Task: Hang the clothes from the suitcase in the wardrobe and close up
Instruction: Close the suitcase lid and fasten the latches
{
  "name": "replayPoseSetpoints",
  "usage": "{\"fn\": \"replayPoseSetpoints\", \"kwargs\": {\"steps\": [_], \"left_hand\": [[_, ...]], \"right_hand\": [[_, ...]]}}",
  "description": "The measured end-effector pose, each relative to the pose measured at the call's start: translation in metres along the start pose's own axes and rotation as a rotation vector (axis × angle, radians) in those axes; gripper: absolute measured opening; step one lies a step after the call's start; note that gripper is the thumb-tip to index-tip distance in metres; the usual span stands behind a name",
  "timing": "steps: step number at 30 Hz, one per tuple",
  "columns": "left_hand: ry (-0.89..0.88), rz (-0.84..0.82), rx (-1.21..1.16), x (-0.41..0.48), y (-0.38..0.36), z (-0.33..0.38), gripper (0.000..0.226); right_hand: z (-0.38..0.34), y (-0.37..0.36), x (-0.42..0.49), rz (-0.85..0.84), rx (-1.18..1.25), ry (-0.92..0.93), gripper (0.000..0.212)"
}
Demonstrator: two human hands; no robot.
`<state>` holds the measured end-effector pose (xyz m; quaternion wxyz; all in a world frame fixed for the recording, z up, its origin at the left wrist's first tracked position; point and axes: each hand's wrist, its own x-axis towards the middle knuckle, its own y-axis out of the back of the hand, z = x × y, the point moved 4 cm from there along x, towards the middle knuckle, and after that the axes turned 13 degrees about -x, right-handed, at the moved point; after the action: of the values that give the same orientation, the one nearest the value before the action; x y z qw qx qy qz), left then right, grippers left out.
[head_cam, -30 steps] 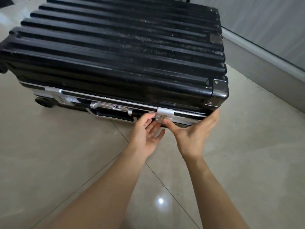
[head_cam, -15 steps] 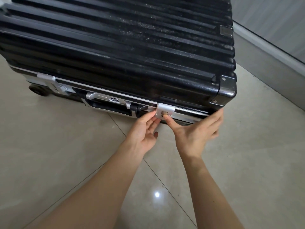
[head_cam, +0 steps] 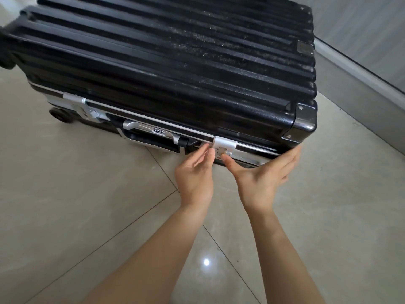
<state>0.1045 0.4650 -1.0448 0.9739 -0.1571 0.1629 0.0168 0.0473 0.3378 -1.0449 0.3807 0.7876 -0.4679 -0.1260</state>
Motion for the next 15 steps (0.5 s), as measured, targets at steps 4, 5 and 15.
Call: {"fn": "replayPoseSetpoints", "kwargs": {"steps": [4, 5, 15], "left_hand": [[-0.201, -0.09, 0.191, 0.004, 0.0, 0.009, 0.02], [-0.233, -0.113, 0.223, 0.005, 0.001, 0.01, 0.019], [-0.314, -0.223, 0.4, 0.027, 0.007, 0.024, 0.023]], "right_hand": [[0.002, 0.005, 0.001, -0.015, 0.101, 0.012, 0.147], [0.002, 0.005, 0.003, -0.009, 0.105, 0.012, 0.147], [-0.002, 0.001, 0.005, 0.066, -0.075, 0.037, 0.148]]}}
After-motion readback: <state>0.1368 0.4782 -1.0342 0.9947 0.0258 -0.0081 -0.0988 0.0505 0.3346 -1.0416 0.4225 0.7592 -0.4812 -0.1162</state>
